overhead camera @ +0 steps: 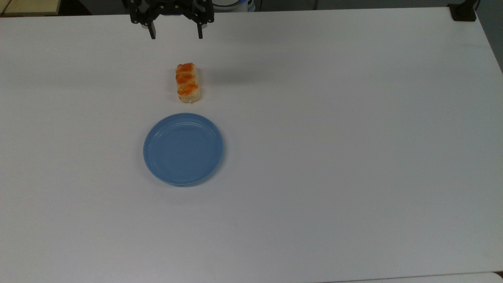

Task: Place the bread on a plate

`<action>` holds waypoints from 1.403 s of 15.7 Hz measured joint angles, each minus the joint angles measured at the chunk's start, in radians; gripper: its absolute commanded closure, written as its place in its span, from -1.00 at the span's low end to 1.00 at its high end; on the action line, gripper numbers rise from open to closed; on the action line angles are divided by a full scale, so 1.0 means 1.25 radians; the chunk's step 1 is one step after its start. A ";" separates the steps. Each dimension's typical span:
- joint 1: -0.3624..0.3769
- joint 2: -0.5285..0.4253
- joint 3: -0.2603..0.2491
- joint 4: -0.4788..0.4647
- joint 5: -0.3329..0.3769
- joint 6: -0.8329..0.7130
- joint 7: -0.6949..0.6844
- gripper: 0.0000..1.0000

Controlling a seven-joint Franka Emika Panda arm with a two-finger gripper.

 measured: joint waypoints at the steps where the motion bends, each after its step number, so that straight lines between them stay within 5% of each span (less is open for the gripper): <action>1: -0.004 0.000 0.000 0.000 0.000 0.000 0.001 -1.00; 22: -0.002 0.014 0.008 -0.001 0.000 -0.025 0.002 -1.00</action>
